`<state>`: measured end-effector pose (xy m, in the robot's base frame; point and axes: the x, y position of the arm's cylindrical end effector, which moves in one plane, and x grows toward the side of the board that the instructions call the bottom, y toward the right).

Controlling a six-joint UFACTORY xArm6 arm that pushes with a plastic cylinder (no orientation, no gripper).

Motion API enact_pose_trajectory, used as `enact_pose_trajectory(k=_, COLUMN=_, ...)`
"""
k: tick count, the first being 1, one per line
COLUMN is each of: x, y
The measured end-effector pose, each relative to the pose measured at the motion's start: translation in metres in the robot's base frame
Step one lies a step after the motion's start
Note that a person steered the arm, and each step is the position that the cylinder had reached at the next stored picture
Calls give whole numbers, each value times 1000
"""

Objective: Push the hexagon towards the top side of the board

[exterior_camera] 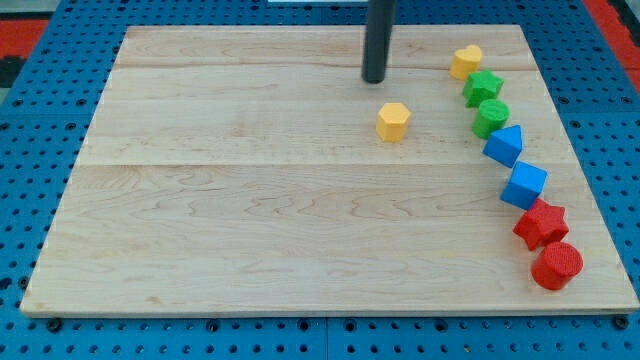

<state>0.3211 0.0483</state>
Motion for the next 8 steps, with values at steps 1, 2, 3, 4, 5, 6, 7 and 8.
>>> enact_pose_trajectory(k=1, x=64, y=-43)
enact_pose_trajectory(k=2, x=98, y=-49)
enact_pose_trajectory(k=3, x=100, y=-4)
enact_pose_trajectory(k=4, x=97, y=45)
enact_pose_trajectory(k=5, x=90, y=50)
enact_pose_trajectory(k=6, x=77, y=19)
enact_pose_trajectory(k=7, x=42, y=-1)
enact_pose_trajectory(k=8, x=-7, y=4)
